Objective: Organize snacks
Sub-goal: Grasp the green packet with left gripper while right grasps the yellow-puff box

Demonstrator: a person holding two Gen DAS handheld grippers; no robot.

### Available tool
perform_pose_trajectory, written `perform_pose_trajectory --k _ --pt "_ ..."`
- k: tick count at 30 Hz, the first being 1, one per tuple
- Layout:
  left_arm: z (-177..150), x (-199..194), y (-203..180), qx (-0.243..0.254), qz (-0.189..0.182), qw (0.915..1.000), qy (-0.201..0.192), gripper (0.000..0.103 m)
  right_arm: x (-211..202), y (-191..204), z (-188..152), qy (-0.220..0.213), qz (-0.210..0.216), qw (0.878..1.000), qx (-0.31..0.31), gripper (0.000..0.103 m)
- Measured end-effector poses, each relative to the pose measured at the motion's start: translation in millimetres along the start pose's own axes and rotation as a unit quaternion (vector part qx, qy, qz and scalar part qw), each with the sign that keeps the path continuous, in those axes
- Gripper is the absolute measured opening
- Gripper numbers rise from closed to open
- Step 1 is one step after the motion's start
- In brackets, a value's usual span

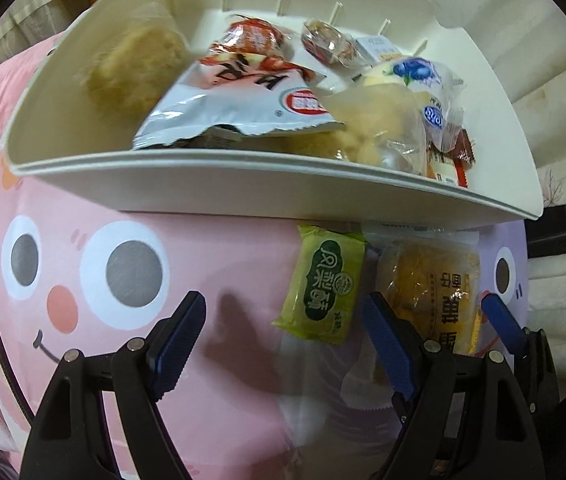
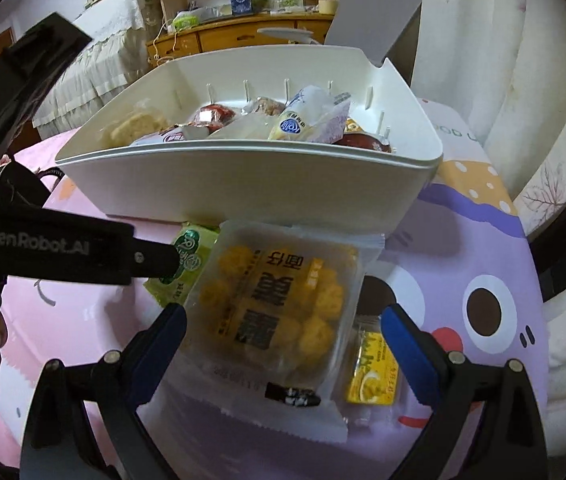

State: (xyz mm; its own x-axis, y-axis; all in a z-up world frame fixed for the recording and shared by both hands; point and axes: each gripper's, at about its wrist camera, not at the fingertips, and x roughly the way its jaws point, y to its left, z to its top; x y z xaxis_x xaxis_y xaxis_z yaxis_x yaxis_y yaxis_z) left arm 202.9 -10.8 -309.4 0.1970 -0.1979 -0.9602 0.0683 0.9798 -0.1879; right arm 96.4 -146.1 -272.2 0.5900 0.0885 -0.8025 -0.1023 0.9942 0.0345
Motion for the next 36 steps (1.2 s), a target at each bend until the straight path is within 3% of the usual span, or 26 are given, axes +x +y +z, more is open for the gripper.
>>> perform_pose_trajectory --k 8,18,24,32,36 --pt "7 22 -13 0.008 0.017 0.9996 0.023 0.072 10 2 2 -0.013 0.013 1.0 -0.007 0.098" --pt "14 23 -20 0.013 0.023 0.9995 0.014 0.058 18 3 2 -0.012 0.037 0.999 0.001 0.098" --pt "17 24 -28 0.012 0.006 0.9999 0.01 0.039 14 3 1 -0.011 0.056 0.998 -0.007 0.085" --pt "12 23 -29 0.009 0.004 0.9998 0.014 0.037 6 5 2 0.01 0.055 0.998 -0.009 0.073" --pt "0 23 -27 0.009 0.012 0.9998 0.016 0.037 -1 6 -2 0.021 0.053 0.998 -0.014 0.071"
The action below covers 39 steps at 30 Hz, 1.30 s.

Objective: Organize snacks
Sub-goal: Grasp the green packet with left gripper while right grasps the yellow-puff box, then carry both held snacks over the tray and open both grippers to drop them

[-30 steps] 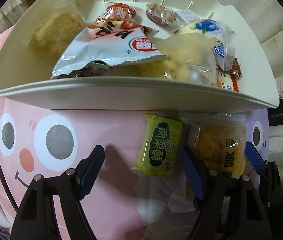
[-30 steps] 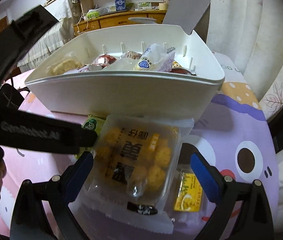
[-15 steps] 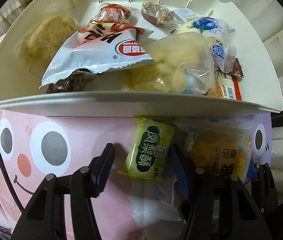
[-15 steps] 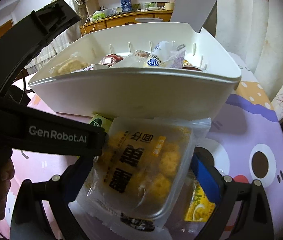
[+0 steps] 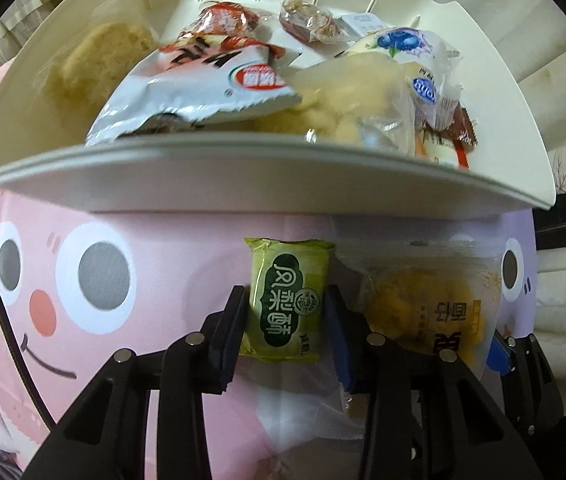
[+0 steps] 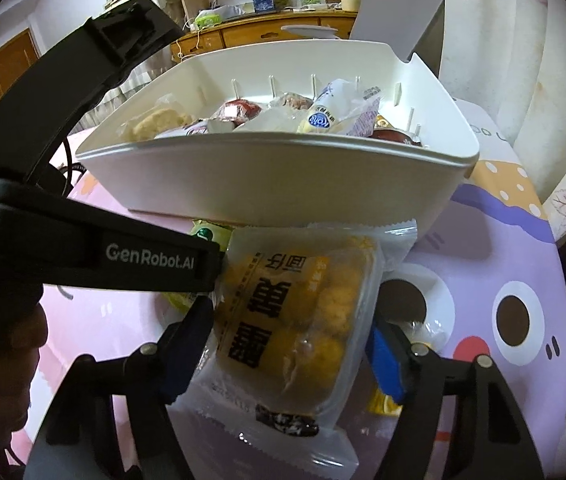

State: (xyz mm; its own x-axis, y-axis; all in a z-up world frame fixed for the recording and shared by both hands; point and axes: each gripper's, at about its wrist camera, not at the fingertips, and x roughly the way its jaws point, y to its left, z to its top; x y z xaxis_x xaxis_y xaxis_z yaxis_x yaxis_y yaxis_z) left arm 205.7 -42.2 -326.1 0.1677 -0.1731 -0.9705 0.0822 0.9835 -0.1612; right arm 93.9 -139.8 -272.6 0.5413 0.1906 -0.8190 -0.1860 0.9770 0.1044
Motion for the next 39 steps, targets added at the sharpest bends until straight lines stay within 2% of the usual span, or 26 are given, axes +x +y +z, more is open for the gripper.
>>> perform_pose_trajectory --k 4,5,7,11,17,24,30,39 --pt "-11 -6 9 -0.012 0.0 0.9999 -0.003 0.037 -8 4 -6 0.01 0.008 1.0 -0.002 0.068" --pt "-13 -8 11 -0.014 0.001 0.9999 -0.004 0.037 -11 4 -7 0.007 0.01 1.0 -0.002 0.058" --pt "-18 -13 16 -0.018 0.004 0.9998 -0.005 0.037 -21 6 -8 -0.003 0.019 1.0 -0.007 0.051" --pt "-22 -26 25 -0.025 0.012 0.9995 -0.013 0.037 -25 13 -10 0.001 0.03 0.999 -0.013 0.044" --pt "-26 -57 38 -0.034 0.018 0.9988 -0.029 0.037 -33 22 -10 0.015 0.044 0.999 -0.026 0.039" --pt "-31 -108 66 -0.035 0.036 0.9965 -0.068 0.037 -56 32 0 0.006 0.052 0.998 -0.04 0.038" --pt "-18 -146 81 -0.033 0.04 0.9934 -0.102 0.037 -91 35 23 -0.039 0.047 0.997 -0.055 0.038" --pt "16 -182 71 -0.008 0.033 0.988 -0.151 0.037 -130 29 84 -0.134 0.024 0.988 -0.072 0.038"
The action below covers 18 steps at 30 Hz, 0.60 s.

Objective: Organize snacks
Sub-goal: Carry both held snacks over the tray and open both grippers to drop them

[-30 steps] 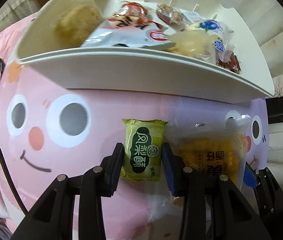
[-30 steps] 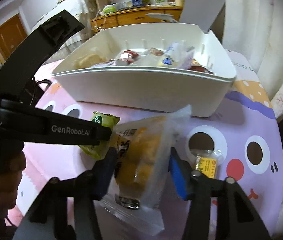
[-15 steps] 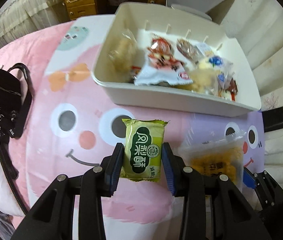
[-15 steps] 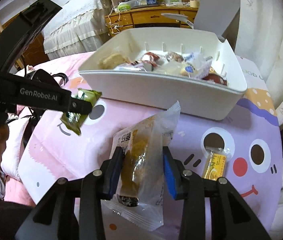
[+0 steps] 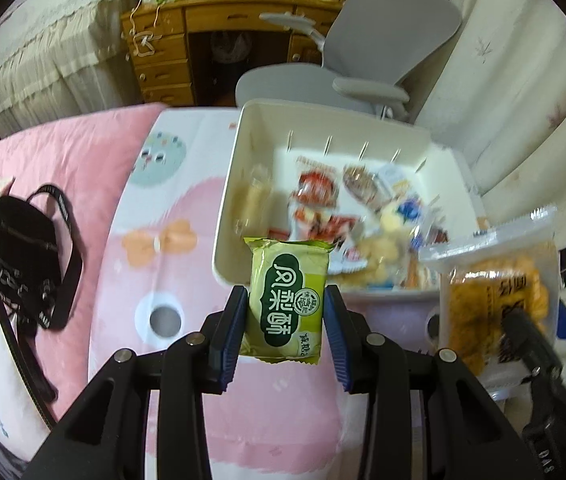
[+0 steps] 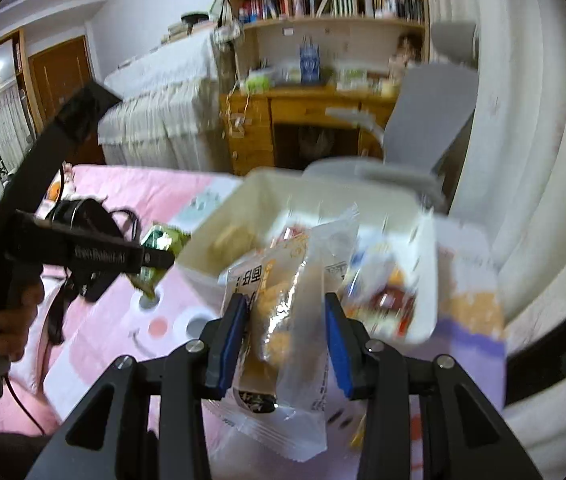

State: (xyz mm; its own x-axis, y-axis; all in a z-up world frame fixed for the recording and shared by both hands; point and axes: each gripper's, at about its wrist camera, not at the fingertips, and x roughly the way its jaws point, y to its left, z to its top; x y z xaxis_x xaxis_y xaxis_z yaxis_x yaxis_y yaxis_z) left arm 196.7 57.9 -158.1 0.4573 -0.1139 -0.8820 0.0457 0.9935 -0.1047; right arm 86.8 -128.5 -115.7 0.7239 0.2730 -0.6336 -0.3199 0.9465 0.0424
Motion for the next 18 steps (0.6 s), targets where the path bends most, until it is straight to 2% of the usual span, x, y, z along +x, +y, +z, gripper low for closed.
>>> perform_pose_trajectory --k 3,6,7,8,9,12,18 --pt "14 -2 -6 0.005 -0.005 0.9999 -0.014 0.037 -1 -8 16 -0.023 -0.014 1.0 -0.001 0.038" --pt "27 0 -11 0.005 -0.013 0.9996 -0.025 0.037 1 -19 31 -0.045 -0.032 0.998 -0.002 0.033" --pt "32 0 -13 0.006 -0.015 0.9995 -0.028 0.037 2 -23 36 -0.05 -0.038 0.998 0.002 0.026" --pt "37 0 -15 0.009 -0.017 0.9993 -0.032 0.037 2 -26 40 -0.055 -0.043 0.998 0.006 0.01" --pt "42 1 -18 0.013 -0.018 0.9991 -0.037 0.037 3 -31 45 -0.062 -0.048 0.997 0.011 0.006" --pt "55 5 -24 0.018 -0.021 0.9987 -0.043 0.037 6 -43 58 -0.075 -0.063 0.995 0.014 0.005" --pt "63 15 -29 0.026 -0.041 0.9984 -0.028 0.037 19 -58 61 -0.049 -0.083 0.995 0.027 0.005"
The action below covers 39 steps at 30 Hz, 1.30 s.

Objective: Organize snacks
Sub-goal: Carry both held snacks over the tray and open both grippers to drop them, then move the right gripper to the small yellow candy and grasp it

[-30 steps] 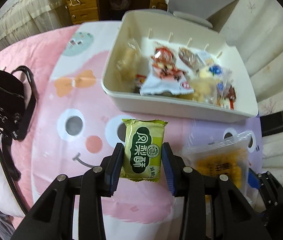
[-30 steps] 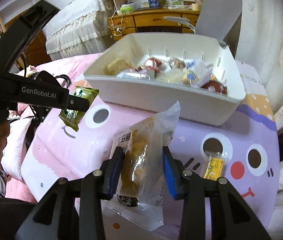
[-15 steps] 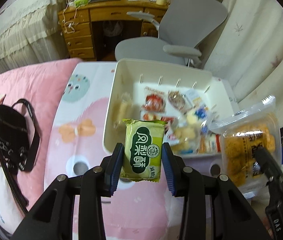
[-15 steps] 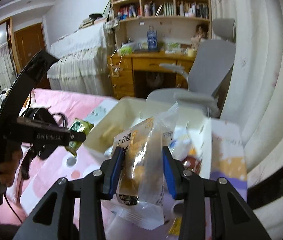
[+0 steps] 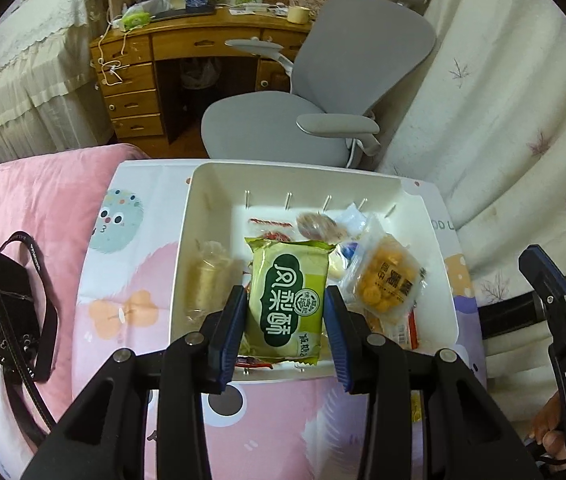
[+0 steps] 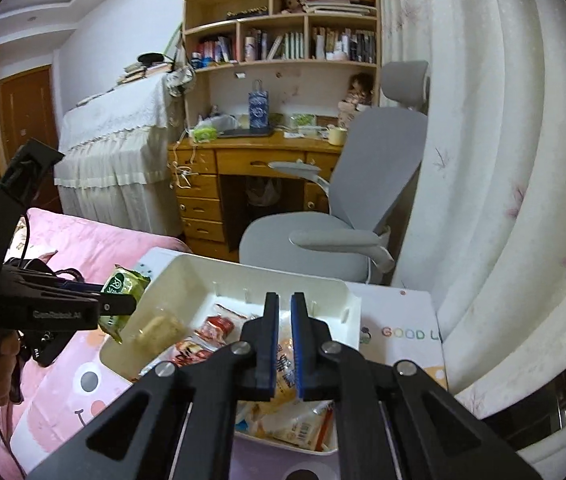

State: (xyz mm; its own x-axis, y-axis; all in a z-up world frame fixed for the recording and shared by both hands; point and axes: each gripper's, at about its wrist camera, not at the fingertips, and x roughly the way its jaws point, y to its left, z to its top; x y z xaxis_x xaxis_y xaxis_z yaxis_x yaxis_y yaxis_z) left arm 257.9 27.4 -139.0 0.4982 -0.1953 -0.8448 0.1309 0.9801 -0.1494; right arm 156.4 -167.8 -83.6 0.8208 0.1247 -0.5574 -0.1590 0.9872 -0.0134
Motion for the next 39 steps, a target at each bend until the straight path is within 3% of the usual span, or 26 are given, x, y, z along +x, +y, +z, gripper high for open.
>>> perform_pose_trajectory --k 4,9,15,21,27,35,39 --pt "-1 -1 5 -0.002 -0.007 1.0 0.002 0.04 1 -3 -7 0.023 -0.014 1.0 0.014 0.006" --pt "-9 -5 9 0.01 -0.027 0.9995 0.013 0.054 -7 -2 -18 0.044 -0.029 0.998 0.038 0.006" --pt "-34 -16 21 0.037 -0.061 0.9963 0.047 0.07 -24 2 -38 0.079 -0.051 0.991 0.095 0.006" --pt "-62 -31 38 0.076 -0.077 0.9921 0.064 0.079 -46 14 -60 0.09 -0.086 0.981 0.147 0.006" --pt "-85 -37 49 0.089 -0.082 0.99 0.072 0.079 -57 17 -91 0.129 -0.096 0.963 0.214 0.009" --pt "-109 -34 45 0.099 -0.071 0.9888 0.086 0.079 -58 8 -127 0.184 -0.089 0.934 0.293 0.043" --pt "-118 -28 35 0.1 -0.064 0.988 0.098 0.079 -46 -7 -146 0.219 -0.079 0.912 0.338 0.044"
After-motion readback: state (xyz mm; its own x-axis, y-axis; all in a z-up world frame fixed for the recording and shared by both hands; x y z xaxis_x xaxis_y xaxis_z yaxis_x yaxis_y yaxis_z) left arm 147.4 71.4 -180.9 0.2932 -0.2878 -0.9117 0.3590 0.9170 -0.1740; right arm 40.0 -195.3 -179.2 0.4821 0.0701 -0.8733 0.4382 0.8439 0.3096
